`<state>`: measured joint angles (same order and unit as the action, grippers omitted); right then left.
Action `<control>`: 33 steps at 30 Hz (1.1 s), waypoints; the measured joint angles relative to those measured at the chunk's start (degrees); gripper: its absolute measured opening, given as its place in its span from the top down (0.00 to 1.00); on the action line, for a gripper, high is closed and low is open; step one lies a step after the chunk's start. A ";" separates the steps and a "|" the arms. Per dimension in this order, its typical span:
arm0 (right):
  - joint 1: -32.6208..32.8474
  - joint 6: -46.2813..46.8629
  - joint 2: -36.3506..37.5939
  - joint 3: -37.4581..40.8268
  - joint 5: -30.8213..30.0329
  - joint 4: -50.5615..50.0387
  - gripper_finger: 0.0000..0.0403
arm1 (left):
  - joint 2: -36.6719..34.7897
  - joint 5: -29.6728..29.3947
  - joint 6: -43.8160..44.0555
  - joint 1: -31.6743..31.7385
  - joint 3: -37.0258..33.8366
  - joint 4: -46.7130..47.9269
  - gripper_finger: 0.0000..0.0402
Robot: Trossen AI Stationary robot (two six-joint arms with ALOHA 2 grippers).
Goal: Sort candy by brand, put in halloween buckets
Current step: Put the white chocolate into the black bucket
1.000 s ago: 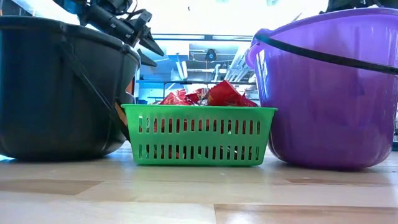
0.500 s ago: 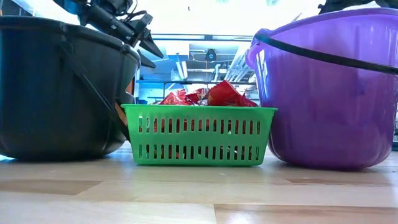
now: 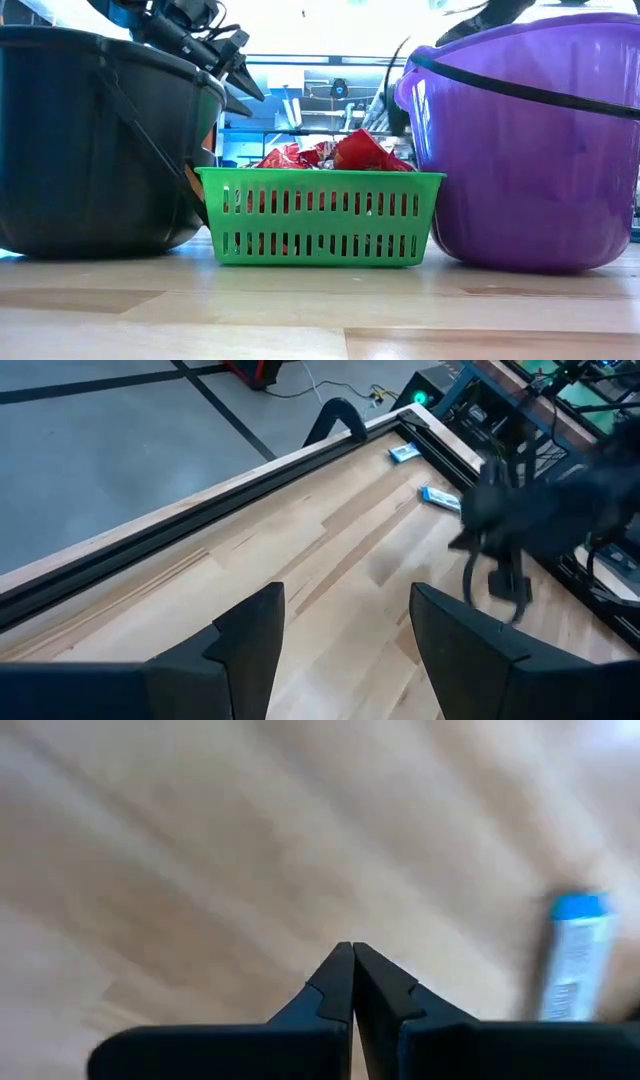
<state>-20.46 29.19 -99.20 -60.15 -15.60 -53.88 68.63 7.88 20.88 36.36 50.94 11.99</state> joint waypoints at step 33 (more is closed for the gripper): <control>-23.47 -0.57 -0.24 4.86 -0.06 -4.12 1.00 | 0.01 -2.69 -0.11 0.00 0.00 0.13 0.49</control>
<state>-43.93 28.62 -99.44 -55.29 -15.66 -58.00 68.64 5.19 20.77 36.36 50.94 12.12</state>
